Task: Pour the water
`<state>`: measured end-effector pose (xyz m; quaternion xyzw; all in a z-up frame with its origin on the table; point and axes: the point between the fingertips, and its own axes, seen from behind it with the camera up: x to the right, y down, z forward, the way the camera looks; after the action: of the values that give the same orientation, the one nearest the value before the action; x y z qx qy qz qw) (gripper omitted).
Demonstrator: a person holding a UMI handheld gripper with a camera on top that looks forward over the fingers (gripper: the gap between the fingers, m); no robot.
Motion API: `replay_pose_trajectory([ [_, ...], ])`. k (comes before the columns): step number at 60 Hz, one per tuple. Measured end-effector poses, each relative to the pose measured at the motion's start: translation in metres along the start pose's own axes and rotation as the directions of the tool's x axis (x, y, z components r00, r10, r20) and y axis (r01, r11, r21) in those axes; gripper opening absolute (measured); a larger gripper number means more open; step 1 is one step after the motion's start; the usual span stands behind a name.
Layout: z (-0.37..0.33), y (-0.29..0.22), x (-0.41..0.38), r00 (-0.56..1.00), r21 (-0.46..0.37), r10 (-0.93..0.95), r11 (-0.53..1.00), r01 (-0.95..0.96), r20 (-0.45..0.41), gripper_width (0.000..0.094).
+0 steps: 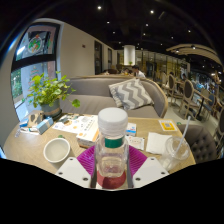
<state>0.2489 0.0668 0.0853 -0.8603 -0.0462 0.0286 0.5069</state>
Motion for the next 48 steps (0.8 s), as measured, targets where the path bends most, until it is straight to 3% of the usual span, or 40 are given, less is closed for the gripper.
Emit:
replay_pose_trajectory([
  [12,0.013,0.052,0.001,1.0,-0.064,0.007,0.998,-0.005,0.027,0.0424],
  [17,0.011,0.048,-0.001,0.999,-0.004,-0.033,0.999,0.033,0.017,0.0439],
  [25,0.012,0.053,0.001,1.0,-0.038,-0.01,0.999,0.01,0.005,0.0502],
  [29,0.01,0.06,0.0,1.0,-0.091,0.022,0.996,-0.021,0.011,0.06],
  [33,0.001,0.056,0.0,1.0,-0.092,0.022,0.996,-0.022,0.002,0.0864],
  [48,-0.09,0.034,-0.016,0.997,-0.124,-0.033,0.992,0.025,-0.065,0.0856],
])
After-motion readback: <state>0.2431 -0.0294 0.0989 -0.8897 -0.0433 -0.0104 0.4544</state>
